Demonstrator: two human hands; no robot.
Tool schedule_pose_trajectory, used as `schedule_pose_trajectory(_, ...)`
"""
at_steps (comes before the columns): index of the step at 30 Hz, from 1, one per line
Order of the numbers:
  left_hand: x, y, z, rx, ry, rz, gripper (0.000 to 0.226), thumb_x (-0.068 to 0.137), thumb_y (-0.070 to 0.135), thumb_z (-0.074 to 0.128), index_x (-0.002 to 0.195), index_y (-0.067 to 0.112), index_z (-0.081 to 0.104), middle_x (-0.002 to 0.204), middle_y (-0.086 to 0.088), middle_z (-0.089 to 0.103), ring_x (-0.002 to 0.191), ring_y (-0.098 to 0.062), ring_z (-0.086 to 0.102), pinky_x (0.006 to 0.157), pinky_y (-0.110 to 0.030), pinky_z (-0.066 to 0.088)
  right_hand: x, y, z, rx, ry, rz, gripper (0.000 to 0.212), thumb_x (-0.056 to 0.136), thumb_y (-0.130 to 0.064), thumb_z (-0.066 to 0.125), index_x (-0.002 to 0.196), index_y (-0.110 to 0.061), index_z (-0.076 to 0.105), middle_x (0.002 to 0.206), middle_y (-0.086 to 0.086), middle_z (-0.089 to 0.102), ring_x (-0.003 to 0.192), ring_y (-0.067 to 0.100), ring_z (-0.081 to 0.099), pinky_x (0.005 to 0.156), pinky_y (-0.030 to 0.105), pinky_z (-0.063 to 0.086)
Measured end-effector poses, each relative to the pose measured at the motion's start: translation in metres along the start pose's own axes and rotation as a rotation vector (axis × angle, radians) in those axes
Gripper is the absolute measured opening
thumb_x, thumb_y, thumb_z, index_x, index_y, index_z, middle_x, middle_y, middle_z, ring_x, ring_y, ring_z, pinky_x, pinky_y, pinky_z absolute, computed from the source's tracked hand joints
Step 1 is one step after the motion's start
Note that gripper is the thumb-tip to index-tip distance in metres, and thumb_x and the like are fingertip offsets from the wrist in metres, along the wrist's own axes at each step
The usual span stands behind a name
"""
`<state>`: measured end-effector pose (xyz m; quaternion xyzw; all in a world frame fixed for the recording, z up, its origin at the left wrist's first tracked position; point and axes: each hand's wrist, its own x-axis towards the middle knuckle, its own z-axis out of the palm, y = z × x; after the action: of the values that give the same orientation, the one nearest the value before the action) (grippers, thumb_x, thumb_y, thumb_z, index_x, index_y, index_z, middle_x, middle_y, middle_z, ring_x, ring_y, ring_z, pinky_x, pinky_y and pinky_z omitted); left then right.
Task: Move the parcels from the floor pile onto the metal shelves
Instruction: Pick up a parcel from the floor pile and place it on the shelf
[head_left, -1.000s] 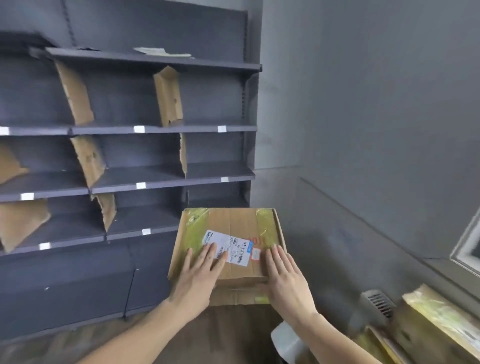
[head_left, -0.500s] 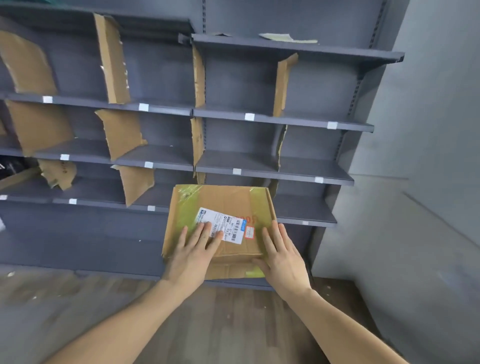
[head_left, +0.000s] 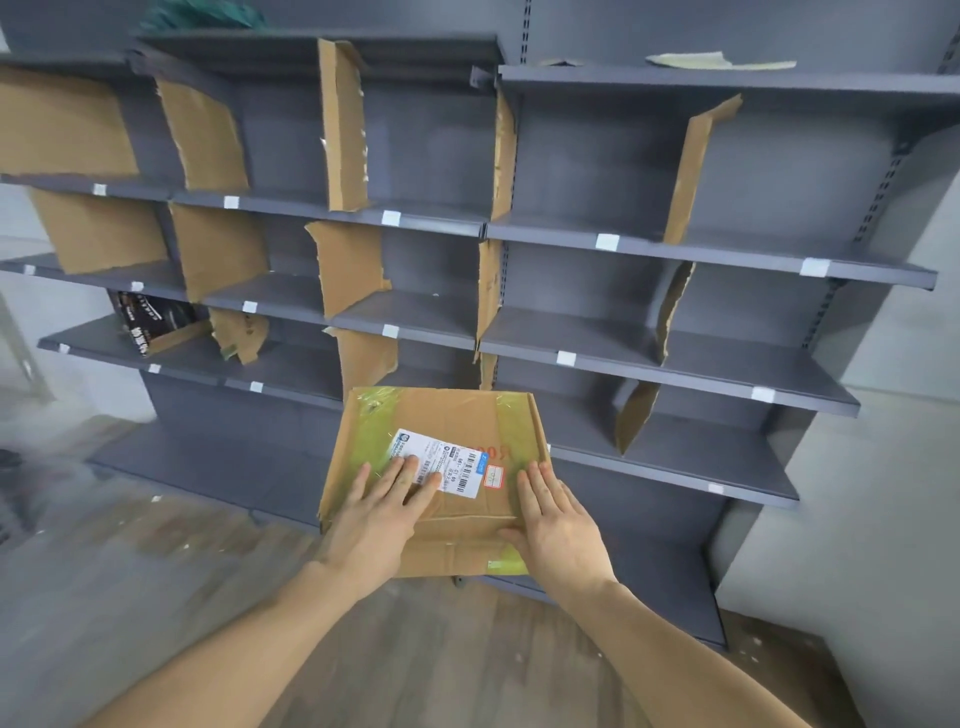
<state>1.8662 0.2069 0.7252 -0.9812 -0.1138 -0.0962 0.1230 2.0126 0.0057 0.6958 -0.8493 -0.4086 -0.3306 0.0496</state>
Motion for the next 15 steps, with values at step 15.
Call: schedule_pose_trajectory(15, 0.031, -0.005, 0.015, -0.022, 0.001, 0.012, 0.087, 0.093, 0.032, 0.062, 0.155, 0.024, 0.001, 0.163, -0.010, 0.004, 0.150, -0.023, 0.001, 0.119, -0.049, 0.012, 0.021, 0.017, 0.033, 0.056, 0.003, -0.038, 0.066, 0.081, -0.058, 0.065, 0.121, -0.005, 0.069, 0.128, 0.012, 0.065, 0.122, 0.026, 0.060, 0.100, 0.038, 0.041)
